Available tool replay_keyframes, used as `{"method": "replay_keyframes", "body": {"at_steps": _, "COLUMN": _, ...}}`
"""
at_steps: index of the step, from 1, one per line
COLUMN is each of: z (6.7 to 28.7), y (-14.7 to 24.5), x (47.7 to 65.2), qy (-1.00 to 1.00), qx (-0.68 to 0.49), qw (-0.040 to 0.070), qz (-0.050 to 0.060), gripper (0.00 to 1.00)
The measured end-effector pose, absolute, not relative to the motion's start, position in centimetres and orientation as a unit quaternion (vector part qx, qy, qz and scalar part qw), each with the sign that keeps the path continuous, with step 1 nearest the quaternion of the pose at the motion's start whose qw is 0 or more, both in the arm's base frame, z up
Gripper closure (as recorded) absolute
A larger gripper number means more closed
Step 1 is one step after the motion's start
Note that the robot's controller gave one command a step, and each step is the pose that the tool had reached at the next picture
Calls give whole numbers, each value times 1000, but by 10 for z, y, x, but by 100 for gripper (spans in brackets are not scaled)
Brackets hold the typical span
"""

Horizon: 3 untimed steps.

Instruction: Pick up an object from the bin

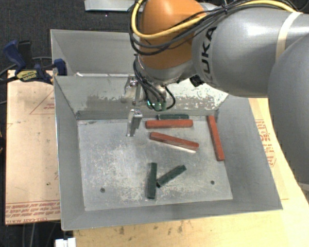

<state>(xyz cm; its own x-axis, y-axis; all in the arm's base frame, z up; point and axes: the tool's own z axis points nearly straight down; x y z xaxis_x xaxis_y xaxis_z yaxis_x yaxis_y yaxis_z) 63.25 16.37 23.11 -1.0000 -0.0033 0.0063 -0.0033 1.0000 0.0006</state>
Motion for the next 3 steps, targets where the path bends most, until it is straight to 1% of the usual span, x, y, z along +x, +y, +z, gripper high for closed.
{"method": "replay_keyframes", "body": {"at_steps": 2, "z": 237, "y": 163, "x": 635, "qy": -1000, "qx": -2, "qw": -1, "qz": -1, "gripper": 0}}
{"method": "replay_keyframes", "body": {"at_steps": 3, "z": 192, "y": 136, "x": 627, "qy": -1000, "qx": 31, "qw": -4, "qz": -1, "gripper": 0}}
